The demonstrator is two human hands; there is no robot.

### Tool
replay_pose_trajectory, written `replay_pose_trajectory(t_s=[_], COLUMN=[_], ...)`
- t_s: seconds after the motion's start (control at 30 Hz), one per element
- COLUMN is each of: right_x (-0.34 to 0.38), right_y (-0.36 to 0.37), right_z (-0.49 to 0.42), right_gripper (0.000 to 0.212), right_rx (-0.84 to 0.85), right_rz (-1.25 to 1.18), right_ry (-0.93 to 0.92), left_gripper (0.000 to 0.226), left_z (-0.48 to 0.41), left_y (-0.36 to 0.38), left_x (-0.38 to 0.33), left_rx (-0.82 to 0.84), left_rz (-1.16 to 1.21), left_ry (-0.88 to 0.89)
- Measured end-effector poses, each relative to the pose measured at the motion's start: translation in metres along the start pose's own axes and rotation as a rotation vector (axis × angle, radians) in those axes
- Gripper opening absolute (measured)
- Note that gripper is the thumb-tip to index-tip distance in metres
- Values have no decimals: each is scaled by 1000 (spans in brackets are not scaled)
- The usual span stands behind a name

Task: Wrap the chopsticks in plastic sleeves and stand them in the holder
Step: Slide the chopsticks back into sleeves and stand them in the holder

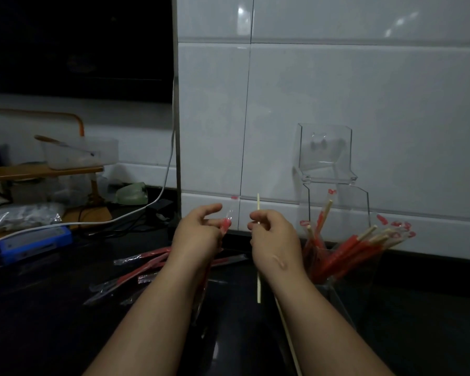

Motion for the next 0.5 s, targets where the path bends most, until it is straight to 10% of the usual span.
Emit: replay_pose_trajectory(t_s=[0.5], right_x=[30], right_y=[-9], right_z=[17], right_gripper=[12], right_rx=[-76], right_rz=[-222], right_ry=[-312], left_gripper=[33], left_z=[7], left_y=[-4], left_x=[-19], left_rx=[-135], left_rz=[47], left_ry=[333])
Point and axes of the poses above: each hand's wrist, its own z-axis away from the middle knuckle, its own y-axis out of the palm, x = y × z, the point moved 4 cm from there along -z, towards the middle knuckle, and after that the axes turned 9 degrees about x, right-handed, at the moved point
